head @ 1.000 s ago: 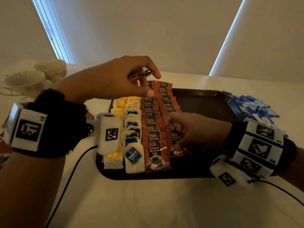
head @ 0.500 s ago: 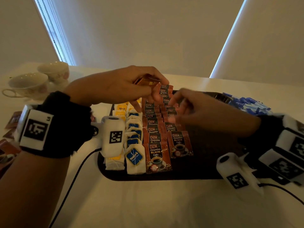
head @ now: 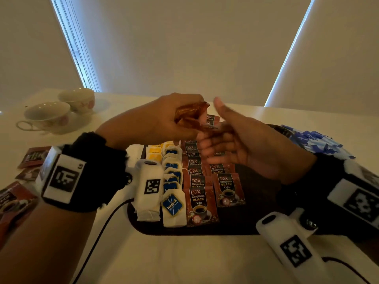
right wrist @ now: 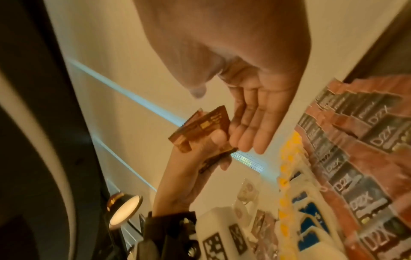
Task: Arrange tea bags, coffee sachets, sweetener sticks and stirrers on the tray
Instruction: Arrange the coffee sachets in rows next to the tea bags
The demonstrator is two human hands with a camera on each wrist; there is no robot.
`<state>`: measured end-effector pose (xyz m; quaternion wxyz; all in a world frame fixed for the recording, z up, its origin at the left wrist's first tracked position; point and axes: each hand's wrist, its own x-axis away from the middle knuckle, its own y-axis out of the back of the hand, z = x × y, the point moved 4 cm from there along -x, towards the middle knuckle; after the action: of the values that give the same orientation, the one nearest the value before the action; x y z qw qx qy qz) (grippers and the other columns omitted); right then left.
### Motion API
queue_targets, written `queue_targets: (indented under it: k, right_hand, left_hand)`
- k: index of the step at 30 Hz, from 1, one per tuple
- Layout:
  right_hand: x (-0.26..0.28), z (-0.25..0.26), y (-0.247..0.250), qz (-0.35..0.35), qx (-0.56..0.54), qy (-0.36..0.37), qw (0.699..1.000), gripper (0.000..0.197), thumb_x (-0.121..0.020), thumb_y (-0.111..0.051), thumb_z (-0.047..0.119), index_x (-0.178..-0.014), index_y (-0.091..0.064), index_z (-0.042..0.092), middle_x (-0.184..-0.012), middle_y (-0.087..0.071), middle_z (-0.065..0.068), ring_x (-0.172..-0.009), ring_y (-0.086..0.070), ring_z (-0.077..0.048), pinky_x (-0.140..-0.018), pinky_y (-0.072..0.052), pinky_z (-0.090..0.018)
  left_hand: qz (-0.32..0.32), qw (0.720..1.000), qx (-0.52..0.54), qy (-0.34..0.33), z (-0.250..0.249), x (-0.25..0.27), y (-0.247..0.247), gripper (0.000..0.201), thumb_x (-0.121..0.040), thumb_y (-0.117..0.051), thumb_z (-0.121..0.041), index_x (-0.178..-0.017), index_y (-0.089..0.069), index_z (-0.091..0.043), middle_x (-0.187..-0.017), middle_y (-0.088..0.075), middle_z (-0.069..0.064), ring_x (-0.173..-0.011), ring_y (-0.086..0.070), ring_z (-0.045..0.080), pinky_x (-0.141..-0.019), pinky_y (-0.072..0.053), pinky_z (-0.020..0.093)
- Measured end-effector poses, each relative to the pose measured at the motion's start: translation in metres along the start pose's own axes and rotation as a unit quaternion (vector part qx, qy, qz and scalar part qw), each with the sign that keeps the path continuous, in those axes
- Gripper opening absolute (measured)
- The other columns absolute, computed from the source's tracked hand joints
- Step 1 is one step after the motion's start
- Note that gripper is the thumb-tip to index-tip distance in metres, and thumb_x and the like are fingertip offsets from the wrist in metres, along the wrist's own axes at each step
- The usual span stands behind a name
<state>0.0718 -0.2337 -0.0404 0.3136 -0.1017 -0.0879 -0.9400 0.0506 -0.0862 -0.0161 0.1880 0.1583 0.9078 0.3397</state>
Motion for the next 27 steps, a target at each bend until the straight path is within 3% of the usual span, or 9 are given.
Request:
queue_targets:
  k: [2,6,8,10,12,17,21,24,27]
  right_hand:
    - [0.001,0.000,-0.003,0.027,-0.015,0.013,0.999,0.041,-0.075,-0.061,0.041,-0.092,-0.069,0.004,-0.083,-0.072,-0.009,-0.076,-0.069,-0.017,-0.073,-0.059,-0.029]
    - [0.003,-0.005,0.003,0.012,-0.059,0.006,0.998,0.025,-0.070,-0.066,0.015,-0.091,-0.067,0.002,-0.091,-0.073,-0.010,-0.079,-0.072,-0.018,-0.062,-0.059,-0.024]
    - [0.005,-0.005,0.008,-0.011,-0.037,0.015,0.999,0.021,-0.074,-0.066,0.012,-0.093,-0.066,0.002,-0.094,-0.072,-0.011,-0.081,-0.072,-0.019,-0.061,-0.059,-0.023]
    - [0.007,-0.004,0.011,-0.042,0.008,0.049,0.998,0.014,-0.078,-0.066,0.011,-0.091,-0.065,0.004,-0.090,-0.073,-0.011,-0.079,-0.071,-0.018,-0.061,-0.058,-0.022]
    - [0.011,-0.002,0.012,-0.074,0.053,0.084,0.992,0.006,-0.081,-0.065,0.010,-0.086,-0.063,0.007,-0.086,-0.072,-0.011,-0.077,-0.071,-0.016,-0.059,-0.056,-0.019]
    - [0.017,0.000,0.010,-0.104,0.079,0.118,0.984,0.006,-0.083,-0.064,0.011,-0.088,-0.062,0.010,-0.090,-0.071,-0.011,-0.080,-0.071,-0.016,-0.060,-0.056,-0.019]
    - [0.017,-0.006,0.007,-0.049,-0.013,0.061,0.997,0.038,-0.070,-0.069,0.020,-0.106,-0.059,0.013,-0.098,-0.071,-0.006,-0.085,-0.071,-0.015,-0.066,-0.058,-0.023]
    - [0.018,-0.009,0.008,-0.039,-0.072,0.039,0.996,0.030,-0.074,-0.065,0.013,-0.103,-0.062,0.009,-0.101,-0.072,-0.008,-0.088,-0.070,-0.017,-0.071,-0.059,-0.025]
    - [0.018,-0.005,0.016,-0.049,0.000,0.046,0.998,0.023,-0.084,-0.060,0.007,-0.107,-0.063,0.009,-0.102,-0.071,-0.008,-0.090,-0.070,-0.018,-0.074,-0.058,-0.026]
  left_hand:
    - [0.010,1.000,0.012,0.005,0.002,0.001,-0.001,0.030,-0.070,-0.066,-0.041,-0.090,-0.054,-0.021,-0.084,-0.064,-0.002,-0.077,-0.064,0.012,-0.067,-0.053,0.018]
    - [0.044,0.992,0.104,0.052,0.010,0.005,0.005,0.046,-0.058,-0.084,-0.021,-0.088,-0.050,-0.013,-0.098,-0.066,0.010,-0.095,-0.067,0.021,-0.076,-0.057,0.026]
    - [0.041,0.987,0.139,0.067,0.009,0.011,0.010,0.049,-0.055,-0.087,-0.012,-0.084,-0.048,-0.015,-0.104,-0.061,0.019,-0.099,-0.067,0.023,-0.074,-0.058,0.027]
    - [0.033,0.983,0.165,0.069,0.007,0.014,0.017,0.045,-0.057,-0.086,-0.016,-0.083,-0.050,-0.019,-0.104,-0.064,0.015,-0.095,-0.069,0.019,-0.072,-0.058,0.025]
    - [0.025,0.983,0.169,0.061,0.002,0.016,0.019,0.035,-0.063,-0.081,-0.025,-0.082,-0.051,-0.021,-0.096,-0.069,0.008,-0.084,-0.069,0.013,-0.066,-0.056,0.022]
    - [-0.002,0.989,0.136,0.061,0.000,0.010,0.012,0.026,-0.073,-0.072,-0.006,-0.082,-0.048,-0.013,-0.080,-0.060,0.006,-0.076,-0.062,0.015,-0.065,-0.052,0.019]
    - [-0.053,0.988,0.138,0.037,-0.003,0.005,0.011,0.023,-0.081,-0.068,-0.002,-0.084,-0.047,-0.012,-0.076,-0.057,0.004,-0.068,-0.061,0.016,-0.059,-0.054,0.023]
    - [-0.026,0.990,0.134,0.043,-0.007,0.003,0.004,0.023,-0.079,-0.070,-0.009,-0.084,-0.048,-0.012,-0.078,-0.058,-0.001,-0.067,-0.065,0.007,-0.058,-0.052,0.020]
    - [-0.029,0.992,0.109,0.053,-0.005,0.002,0.002,0.032,-0.072,-0.076,-0.023,-0.085,-0.048,-0.013,-0.080,-0.062,0.004,-0.068,-0.065,0.007,-0.055,-0.053,0.021]
